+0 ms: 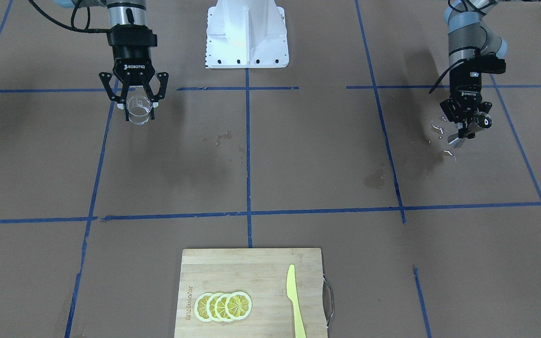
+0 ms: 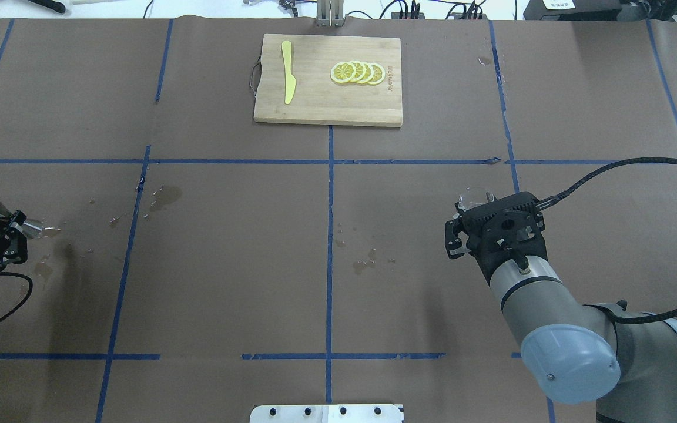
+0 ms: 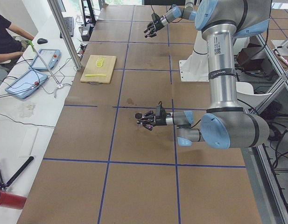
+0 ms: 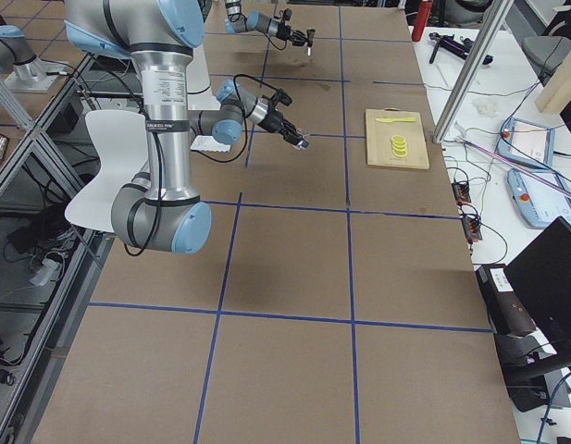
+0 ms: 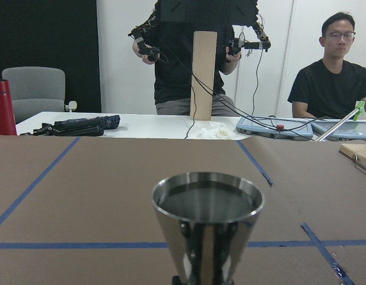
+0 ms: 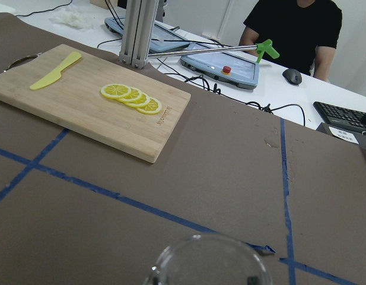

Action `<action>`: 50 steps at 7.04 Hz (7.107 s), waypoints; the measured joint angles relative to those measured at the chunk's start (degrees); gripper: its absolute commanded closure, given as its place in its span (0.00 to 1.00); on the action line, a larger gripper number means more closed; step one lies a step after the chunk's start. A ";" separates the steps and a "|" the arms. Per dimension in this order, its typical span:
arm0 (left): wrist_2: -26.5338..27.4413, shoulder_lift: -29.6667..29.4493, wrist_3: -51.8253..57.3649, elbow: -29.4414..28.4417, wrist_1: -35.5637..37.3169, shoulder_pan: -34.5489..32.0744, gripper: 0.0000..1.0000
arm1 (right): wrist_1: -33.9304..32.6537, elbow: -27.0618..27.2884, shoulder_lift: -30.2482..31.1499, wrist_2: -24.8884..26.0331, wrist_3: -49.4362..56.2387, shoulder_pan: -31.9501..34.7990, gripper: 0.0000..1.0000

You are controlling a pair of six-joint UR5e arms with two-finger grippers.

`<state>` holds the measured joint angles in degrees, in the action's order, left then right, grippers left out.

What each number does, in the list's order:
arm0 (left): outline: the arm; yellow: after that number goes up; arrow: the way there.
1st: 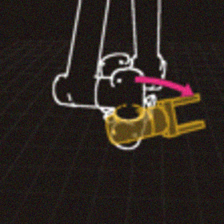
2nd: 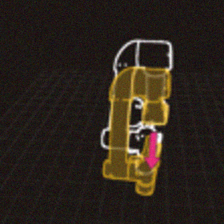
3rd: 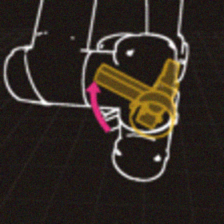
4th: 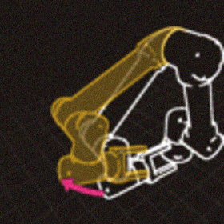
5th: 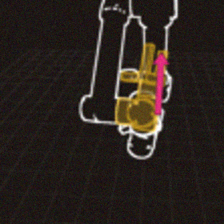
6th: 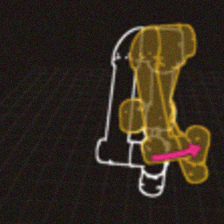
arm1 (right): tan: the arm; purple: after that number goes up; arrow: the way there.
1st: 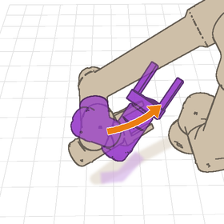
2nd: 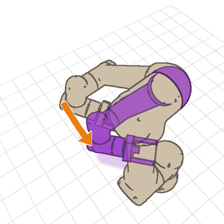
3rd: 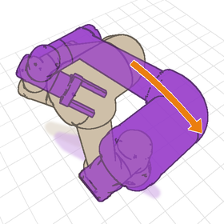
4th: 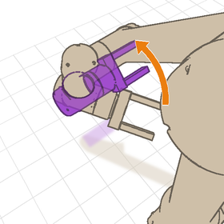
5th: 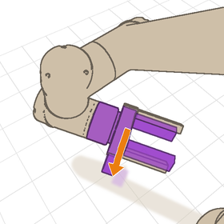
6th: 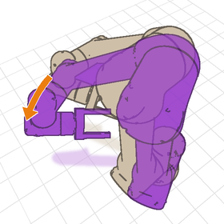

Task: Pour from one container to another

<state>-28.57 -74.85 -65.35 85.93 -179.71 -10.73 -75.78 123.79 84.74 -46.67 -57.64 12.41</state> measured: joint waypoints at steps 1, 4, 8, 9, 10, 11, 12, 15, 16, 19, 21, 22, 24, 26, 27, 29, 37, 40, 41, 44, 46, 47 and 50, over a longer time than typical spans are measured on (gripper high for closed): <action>-0.04 -0.11 0.03 0.06 0.98 0.75 1.00 | 0.01 -0.02 0.02 0.00 -0.21 -0.05 0.91; -0.14 -0.21 -0.01 0.06 2.11 2.33 1.00 | -0.04 -0.04 0.02 0.00 -0.38 -0.17 0.91; -0.26 -0.21 -0.21 -0.03 2.69 3.66 0.98 | 0.01 0.01 -0.04 -0.09 -0.40 -0.28 0.91; -0.26 -0.21 -0.21 -0.05 2.69 3.87 0.98 | 0.02 0.01 -0.07 -0.09 -0.38 -0.28 0.91; -0.26 -0.20 -0.22 -0.06 2.69 4.06 0.98 | 0.02 0.02 -0.09 -0.09 -0.37 -0.28 0.91; -0.26 -0.21 -0.22 -0.09 2.70 4.19 0.97 | 0.02 0.02 -0.10 -0.09 -0.37 -0.28 0.91; -0.26 -0.21 -0.22 -0.12 2.69 4.33 0.96 | 0.02 0.02 -0.12 -0.09 -0.37 -0.28 0.91; -0.26 -0.21 -0.22 -0.24 2.77 4.74 0.95 | 0.02 0.13 -0.24 -0.09 -0.37 -0.28 0.91; -0.26 -0.20 -0.22 -0.28 2.78 4.85 0.95 | 0.02 0.18 -0.29 -0.09 -0.37 -0.28 0.91; -0.26 -0.20 -0.24 -0.32 2.78 5.06 0.85 | 0.02 0.25 -0.42 -0.09 -0.37 -0.28 0.91; -0.26 -0.21 -0.30 -0.33 2.78 5.15 0.76 | -0.02 0.29 -0.54 -0.09 -0.37 -0.28 0.91; -0.26 -0.20 -0.30 -0.31 2.76 5.21 0.72 | -0.02 0.31 -0.58 -0.09 -0.37 -0.28 0.91; -0.26 -0.20 -0.31 -0.30 2.74 5.26 0.64 | -0.04 0.31 -0.62 -0.09 -0.37 -0.28 0.91; -0.26 -0.20 -0.31 -0.32 2.70 5.29 0.61 | 0.01 0.34 -0.63 -0.09 -0.37 -0.28 0.91; -0.26 -0.20 -0.31 -0.32 2.70 5.31 0.61 | 0.01 0.40 -0.63 -0.09 -0.37 -0.28 0.91; -0.26 -0.20 -0.31 -0.31 2.70 5.36 0.61 | 0.02 0.46 -0.63 -0.09 -0.37 -0.28 0.91; -9.40 5.98 0.64 5.95 1.85 5.07 0.00 | 0.02 0.84 -0.63 -0.09 -0.46 -0.37 0.91; -24.89 13.65 0.80 11.51 1.90 4.61 0.03 | 0.02 0.79 -0.45 -0.09 -0.42 -0.37 0.91; -30.53 16.33 0.84 12.66 1.90 4.45 0.07 | 0.00 0.70 -0.37 -0.09 -0.44 -0.37 0.91; -45.01 20.97 10.02 12.57 1.66 -3.47 0.07 | 0.06 -0.96 -0.44 -0.08 -2.77 -0.61 0.91; -62.44 19.40 27.20 9.61 1.62 -20.79 0.07 | 0.16 -2.00 -0.67 0.10 -6.88 -1.51 0.91; -72.67 16.20 35.07 6.44 2.22 -31.50 0.05 | 0.18 -2.17 -0.67 0.28 -8.14 -2.01 0.91; -95.83 5.89 44.78 1.09 16.58 -54.27 0.00 | 0.23 -2.69 -0.02 2.26 -13.24 -3.35 0.91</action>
<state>-124.39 -68.96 -20.57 87.02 -163.13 -65.00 -75.55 121.10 84.72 -44.41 -70.88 9.06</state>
